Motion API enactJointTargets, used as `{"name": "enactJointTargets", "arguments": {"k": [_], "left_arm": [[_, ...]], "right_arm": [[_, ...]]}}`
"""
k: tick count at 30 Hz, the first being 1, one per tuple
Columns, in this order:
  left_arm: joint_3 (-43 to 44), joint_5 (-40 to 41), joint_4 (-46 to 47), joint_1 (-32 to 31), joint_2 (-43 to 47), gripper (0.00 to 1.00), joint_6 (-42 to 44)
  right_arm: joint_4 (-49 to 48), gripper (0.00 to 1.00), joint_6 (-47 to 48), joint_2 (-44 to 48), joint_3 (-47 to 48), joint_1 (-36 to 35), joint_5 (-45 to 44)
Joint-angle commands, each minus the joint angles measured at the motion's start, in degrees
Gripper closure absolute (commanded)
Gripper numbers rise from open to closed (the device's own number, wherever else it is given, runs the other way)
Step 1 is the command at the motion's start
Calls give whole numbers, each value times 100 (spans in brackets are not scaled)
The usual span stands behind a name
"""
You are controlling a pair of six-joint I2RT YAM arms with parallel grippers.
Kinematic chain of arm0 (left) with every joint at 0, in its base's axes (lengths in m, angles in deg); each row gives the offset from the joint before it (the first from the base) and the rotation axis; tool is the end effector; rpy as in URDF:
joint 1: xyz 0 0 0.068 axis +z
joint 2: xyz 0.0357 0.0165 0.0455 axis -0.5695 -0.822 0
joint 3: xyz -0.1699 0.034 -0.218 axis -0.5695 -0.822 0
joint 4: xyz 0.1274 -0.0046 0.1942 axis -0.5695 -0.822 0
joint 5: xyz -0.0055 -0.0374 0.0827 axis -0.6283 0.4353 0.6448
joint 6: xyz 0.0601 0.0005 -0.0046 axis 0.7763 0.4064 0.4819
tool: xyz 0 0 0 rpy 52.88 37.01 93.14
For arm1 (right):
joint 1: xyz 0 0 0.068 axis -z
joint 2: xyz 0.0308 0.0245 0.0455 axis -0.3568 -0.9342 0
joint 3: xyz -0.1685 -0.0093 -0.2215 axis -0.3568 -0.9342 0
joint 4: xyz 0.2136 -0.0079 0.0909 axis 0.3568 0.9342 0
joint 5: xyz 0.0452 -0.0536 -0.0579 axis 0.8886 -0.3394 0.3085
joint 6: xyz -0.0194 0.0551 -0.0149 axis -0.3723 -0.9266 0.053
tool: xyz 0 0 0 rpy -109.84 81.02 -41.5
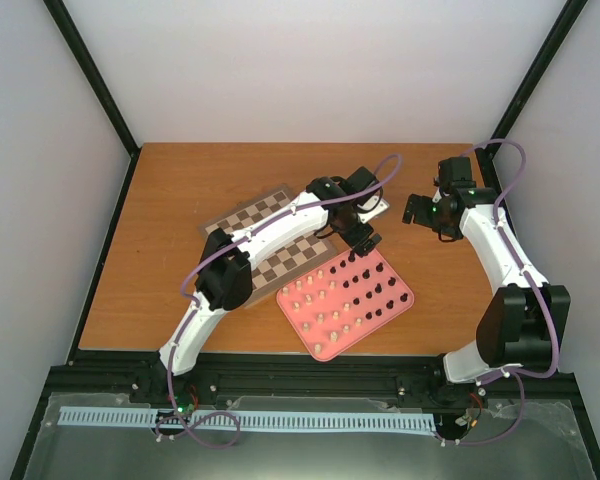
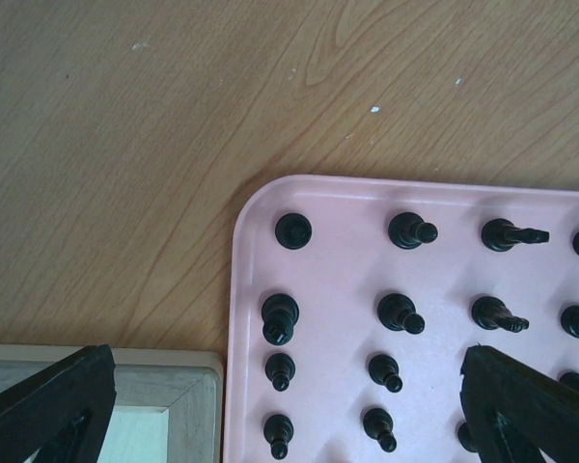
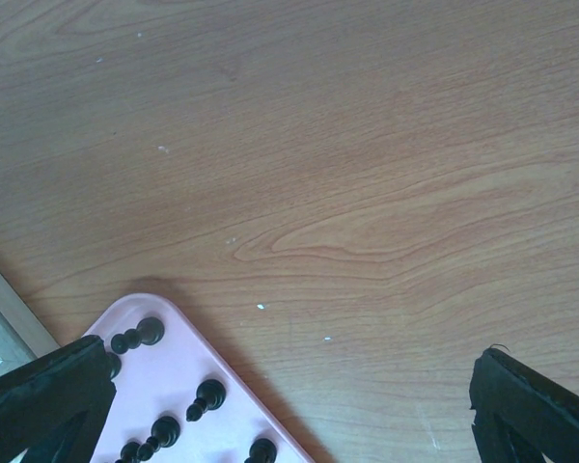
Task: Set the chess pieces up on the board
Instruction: Pick up the chess piece from the storage box.
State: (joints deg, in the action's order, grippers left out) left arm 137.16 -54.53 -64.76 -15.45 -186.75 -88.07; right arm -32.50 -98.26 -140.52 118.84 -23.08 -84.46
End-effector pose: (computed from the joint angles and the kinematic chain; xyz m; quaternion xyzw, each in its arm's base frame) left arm 0.3002 -0.3643 0.2484 0.4284 0.8757 -0.1195 0.1879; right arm 0.2766 0.0123 0.2882 0.1266 0.9601 0.0627 0.2414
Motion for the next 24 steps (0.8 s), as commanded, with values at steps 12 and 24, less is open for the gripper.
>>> {"name": "enactJointTargets", "arguments": {"k": [12,24], "left_arm": [[-1202,-766,-106,-83,1739,27,27],[-868,-507,-167,-792,1368,45,-14]], "right_arm": [[16,0,48,33,-179,50,-196],[45,3,-108,140,-255,50,-334]]}}
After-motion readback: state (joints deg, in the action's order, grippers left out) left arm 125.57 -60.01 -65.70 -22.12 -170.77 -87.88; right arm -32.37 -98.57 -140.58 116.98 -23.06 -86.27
